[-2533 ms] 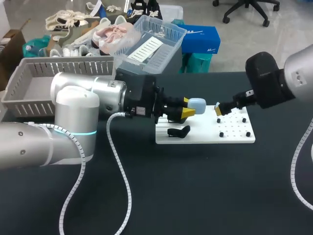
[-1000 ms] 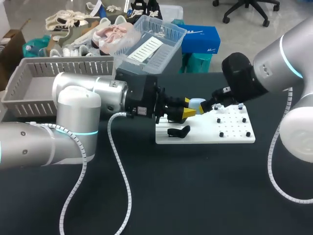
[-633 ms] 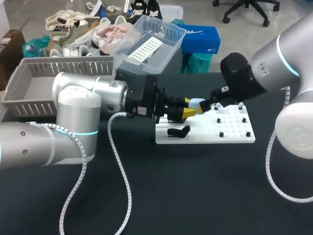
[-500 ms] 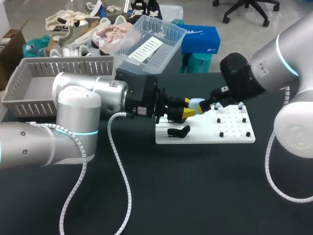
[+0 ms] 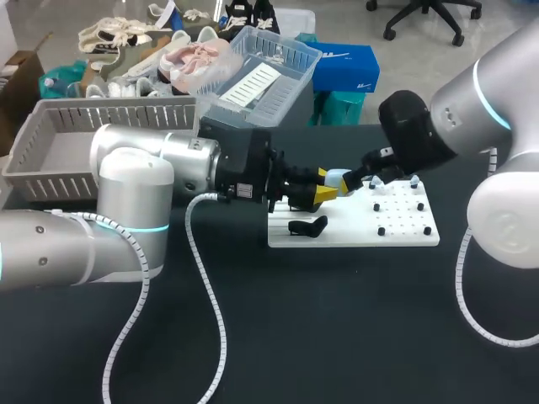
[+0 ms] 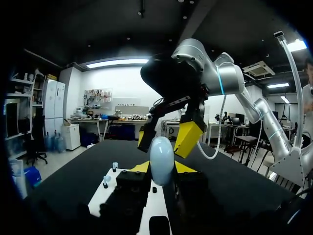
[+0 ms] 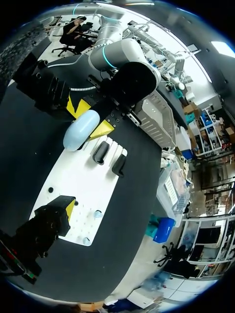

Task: Pick up each earbud case from the left stands, insert the matching earbuds, close the lid, and place the case in the box.

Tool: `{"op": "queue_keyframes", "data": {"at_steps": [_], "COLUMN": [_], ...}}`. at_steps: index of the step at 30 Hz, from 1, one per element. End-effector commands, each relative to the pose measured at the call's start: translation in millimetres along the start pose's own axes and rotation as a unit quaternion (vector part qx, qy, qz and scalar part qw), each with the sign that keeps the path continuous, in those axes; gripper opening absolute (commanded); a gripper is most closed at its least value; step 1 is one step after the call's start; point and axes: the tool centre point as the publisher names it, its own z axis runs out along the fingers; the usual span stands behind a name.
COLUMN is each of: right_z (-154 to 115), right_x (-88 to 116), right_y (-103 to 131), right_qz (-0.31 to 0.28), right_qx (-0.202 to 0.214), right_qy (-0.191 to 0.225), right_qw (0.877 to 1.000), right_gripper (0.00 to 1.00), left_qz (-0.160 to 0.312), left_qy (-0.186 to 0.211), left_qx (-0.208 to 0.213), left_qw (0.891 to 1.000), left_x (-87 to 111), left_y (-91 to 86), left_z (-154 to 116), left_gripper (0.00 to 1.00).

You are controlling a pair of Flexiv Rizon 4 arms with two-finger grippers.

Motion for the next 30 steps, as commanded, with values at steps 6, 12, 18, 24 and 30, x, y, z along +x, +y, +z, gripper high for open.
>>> {"op": "queue_keyframes", "data": {"at_steps": [6,12,18,24,30], "right_z": [1.0,1.3,-0.3,-1.5,-6.8], "right_x": [-2.7,-4.1,-6.4,-10.0,-18.2], "right_y": [-1.7,-2.0,-1.0,-3.4,-6.1], "right_qz": [0.003,0.004,0.003,0.006,0.004], "right_qx": [0.006,0.008,0.008,0.008,0.012], "right_qy": [-0.001,-0.002,-0.003,-0.005,-0.014], "right_qw": [1.0,1.0,1.0,1.0,1.0], "right_gripper": [1.0,1.0,1.0,1.0,1.0], "left_qz": [0.0,0.0,0.0,0.0,0.0], "left_qy": [0.0,0.0,0.0,0.0,0.0], "left_qx": [0.001,0.001,0.001,0.001,0.001], "left_qw": [1.0,1.0,1.0,1.0,1.0], "left_x": [0.3,0.3,0.3,0.3,0.3], "left_y": [1.4,1.4,1.4,1.4,1.4], "left_z": [0.5,0.5,0.5,0.5,0.5], "left_gripper": [0.0,0.0,0.0,0.0,0.0]}}
